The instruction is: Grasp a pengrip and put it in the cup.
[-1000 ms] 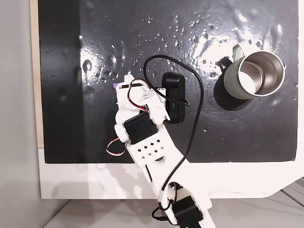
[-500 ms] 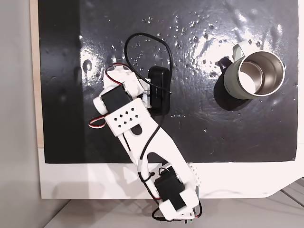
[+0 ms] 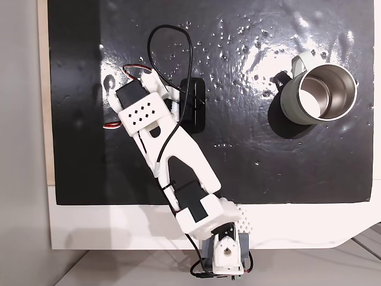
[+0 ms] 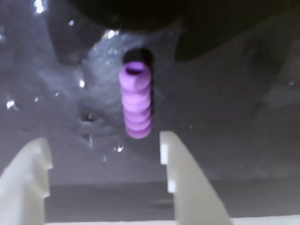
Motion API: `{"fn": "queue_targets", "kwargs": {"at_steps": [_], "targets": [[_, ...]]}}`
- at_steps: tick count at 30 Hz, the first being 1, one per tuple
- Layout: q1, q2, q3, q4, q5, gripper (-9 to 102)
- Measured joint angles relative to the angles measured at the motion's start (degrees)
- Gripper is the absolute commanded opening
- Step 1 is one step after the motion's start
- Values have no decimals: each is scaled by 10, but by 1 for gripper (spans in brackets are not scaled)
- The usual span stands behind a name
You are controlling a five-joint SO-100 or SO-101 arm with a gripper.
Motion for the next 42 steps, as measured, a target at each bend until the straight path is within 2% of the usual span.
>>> {"fn": "queue_targets", "kwargs": {"at_steps": [15, 20, 24, 35, 42], "targets": [[-4, -121, -91, 16, 3, 18], [-4, -142, -117, 16, 1, 11], [-4, -143, -120, 16, 1, 1], [-4, -144, -126, 31, -4, 0], [-4, -51, -128, 64, -34, 0]]}}
